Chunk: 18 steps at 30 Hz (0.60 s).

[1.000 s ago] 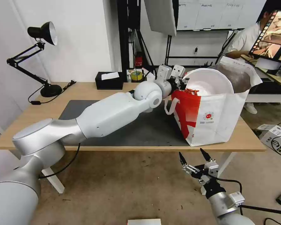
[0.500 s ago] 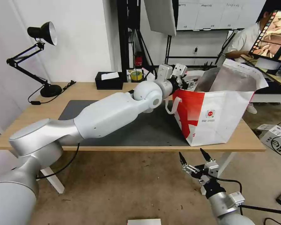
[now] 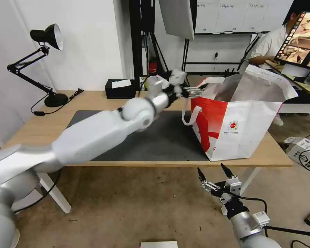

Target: Pick up the trash from the table and place it into the takeout bag.

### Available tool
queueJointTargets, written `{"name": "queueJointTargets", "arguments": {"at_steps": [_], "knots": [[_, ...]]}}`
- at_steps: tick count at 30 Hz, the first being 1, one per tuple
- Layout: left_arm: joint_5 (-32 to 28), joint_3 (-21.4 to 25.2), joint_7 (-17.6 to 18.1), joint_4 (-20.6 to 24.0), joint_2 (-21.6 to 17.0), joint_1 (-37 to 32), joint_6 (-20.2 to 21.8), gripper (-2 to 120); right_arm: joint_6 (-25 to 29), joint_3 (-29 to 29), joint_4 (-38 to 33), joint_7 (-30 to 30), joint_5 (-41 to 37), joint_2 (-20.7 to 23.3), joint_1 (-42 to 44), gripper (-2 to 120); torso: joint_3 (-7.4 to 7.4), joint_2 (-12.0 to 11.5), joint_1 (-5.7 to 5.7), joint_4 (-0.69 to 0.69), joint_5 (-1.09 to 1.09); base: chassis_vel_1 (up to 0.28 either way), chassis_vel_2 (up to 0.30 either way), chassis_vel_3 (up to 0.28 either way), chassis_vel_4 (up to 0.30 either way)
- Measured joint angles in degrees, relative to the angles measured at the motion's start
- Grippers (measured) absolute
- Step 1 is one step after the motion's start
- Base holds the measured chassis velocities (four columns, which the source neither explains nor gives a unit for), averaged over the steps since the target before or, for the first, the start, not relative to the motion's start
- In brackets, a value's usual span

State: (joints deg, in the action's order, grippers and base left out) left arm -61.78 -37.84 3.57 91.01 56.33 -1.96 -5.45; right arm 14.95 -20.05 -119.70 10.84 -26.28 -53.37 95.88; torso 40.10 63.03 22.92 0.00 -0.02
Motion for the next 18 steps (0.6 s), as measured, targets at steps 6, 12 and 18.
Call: {"name": "queueJointTargets", "arguments": {"at_steps": [6,12,18], "knots": [[3.9,4.3,-3.9,0.2,-5.0,-9.3,-10.9,100,0.0,0.0,0.0,0.0,0.0,0.0,0.0,100,0.01,0.0,0.0,0.0,-0.02,0.0,0.0,0.0,0.0],[6.0,16.0,-4.3,6.0,-10.4,-20.7,-9.4,100,0.0,0.0,0.0,0.0,0.0,0.0,0.0,100,0.0,0.0,0.0,-0.02,0.0,0.0,0.0,0.0,0.0],[9.3,29.6,-5.5,11.0,-15.8,-36.4,-8.6,100,0.0,0.0,0.0,0.0,0.0,0.0,0.0,100,0.0,0.0,0.0,0.0,0.0,0.0,0.0,0.0,0.0]]}}
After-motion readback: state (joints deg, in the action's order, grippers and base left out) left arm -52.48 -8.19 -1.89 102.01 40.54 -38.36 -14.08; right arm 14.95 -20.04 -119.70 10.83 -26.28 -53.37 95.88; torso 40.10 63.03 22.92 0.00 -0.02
